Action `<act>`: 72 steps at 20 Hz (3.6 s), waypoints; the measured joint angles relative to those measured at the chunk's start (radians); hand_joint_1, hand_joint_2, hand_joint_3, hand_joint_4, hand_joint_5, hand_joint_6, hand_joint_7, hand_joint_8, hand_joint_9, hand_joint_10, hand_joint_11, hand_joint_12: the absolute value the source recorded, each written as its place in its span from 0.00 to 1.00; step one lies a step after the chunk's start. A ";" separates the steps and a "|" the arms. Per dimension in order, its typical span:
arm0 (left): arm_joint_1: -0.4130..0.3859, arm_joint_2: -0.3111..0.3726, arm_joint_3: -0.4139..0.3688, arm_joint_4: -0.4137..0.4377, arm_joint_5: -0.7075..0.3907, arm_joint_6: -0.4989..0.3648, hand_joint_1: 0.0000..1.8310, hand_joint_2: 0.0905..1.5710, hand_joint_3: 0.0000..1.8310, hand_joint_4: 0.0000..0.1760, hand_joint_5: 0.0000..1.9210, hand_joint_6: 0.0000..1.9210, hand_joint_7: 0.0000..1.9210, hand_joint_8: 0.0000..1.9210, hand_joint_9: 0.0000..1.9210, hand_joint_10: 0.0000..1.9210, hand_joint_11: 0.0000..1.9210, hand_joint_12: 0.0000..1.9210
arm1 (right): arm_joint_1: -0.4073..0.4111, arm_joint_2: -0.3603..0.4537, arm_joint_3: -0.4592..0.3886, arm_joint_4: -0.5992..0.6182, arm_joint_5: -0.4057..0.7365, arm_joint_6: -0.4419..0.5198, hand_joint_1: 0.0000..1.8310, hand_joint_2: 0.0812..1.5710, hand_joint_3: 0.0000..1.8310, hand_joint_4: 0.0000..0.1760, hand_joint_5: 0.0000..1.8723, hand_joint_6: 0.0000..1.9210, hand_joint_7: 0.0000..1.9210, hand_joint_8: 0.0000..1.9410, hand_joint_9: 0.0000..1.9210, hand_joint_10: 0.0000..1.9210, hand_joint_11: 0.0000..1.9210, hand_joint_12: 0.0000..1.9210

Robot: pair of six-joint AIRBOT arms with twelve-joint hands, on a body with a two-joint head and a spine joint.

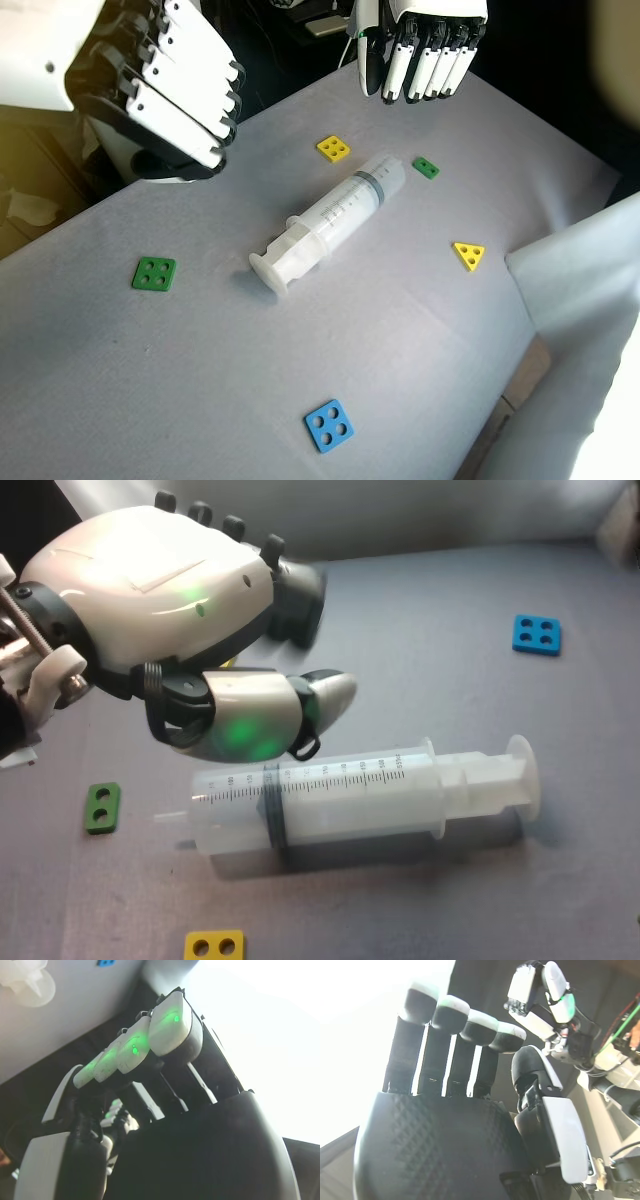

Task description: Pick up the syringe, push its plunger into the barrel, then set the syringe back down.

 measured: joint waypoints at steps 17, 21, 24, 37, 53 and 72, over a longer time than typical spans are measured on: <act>0.174 -0.076 -0.013 0.032 -0.202 -0.153 0.00 0.86 0.00 0.00 0.10 0.00 0.10 0.00 0.09 0.00 0.00 0.19 | -0.008 0.001 -0.024 -0.035 -0.010 0.001 0.00 0.83 0.00 0.00 0.05 0.00 0.03 0.00 0.01 0.00 0.00 0.03; 0.251 -0.175 -0.014 0.034 -0.325 -0.160 0.00 0.82 0.00 0.00 0.09 0.00 0.10 0.00 0.09 0.00 0.00 0.20 | -0.008 0.003 -0.024 -0.035 -0.023 0.000 0.00 0.83 0.00 0.00 0.06 0.00 0.05 0.00 0.03 0.00 0.00 0.08; 0.287 -0.233 -0.006 0.020 -0.387 -0.158 0.14 0.72 0.00 0.00 0.08 0.00 0.08 0.00 0.08 0.00 0.00 0.21 | -0.008 0.003 -0.024 -0.035 -0.025 0.001 0.00 0.83 0.00 0.00 0.06 0.00 0.04 0.00 0.03 0.00 0.00 0.08; 0.422 -0.441 0.096 -0.006 -0.520 -0.142 0.59 0.52 0.00 0.00 0.01 0.00 0.00 0.00 0.01 0.00 0.00 0.16 | -0.008 0.003 -0.029 -0.032 -0.049 0.001 0.00 0.83 0.00 0.00 0.07 0.00 0.05 0.00 0.03 0.00 0.00 0.09; 0.396 -0.612 0.270 -0.054 -0.500 -0.087 0.68 0.56 0.00 0.00 0.03 0.00 0.04 0.00 0.05 0.00 0.00 0.31 | -0.008 0.003 -0.031 -0.032 -0.051 0.001 0.00 0.85 0.00 0.00 0.09 0.01 0.07 0.00 0.05 0.00 0.00 0.16; 0.420 -0.659 0.334 -0.073 -0.545 -0.093 0.68 0.68 0.00 0.00 0.54 0.39 0.53 0.58 0.56 0.31 0.41 0.54 | -0.008 0.005 -0.034 -0.032 -0.049 0.001 0.00 0.85 0.00 0.00 0.08 0.00 0.07 0.00 0.05 0.00 0.00 0.14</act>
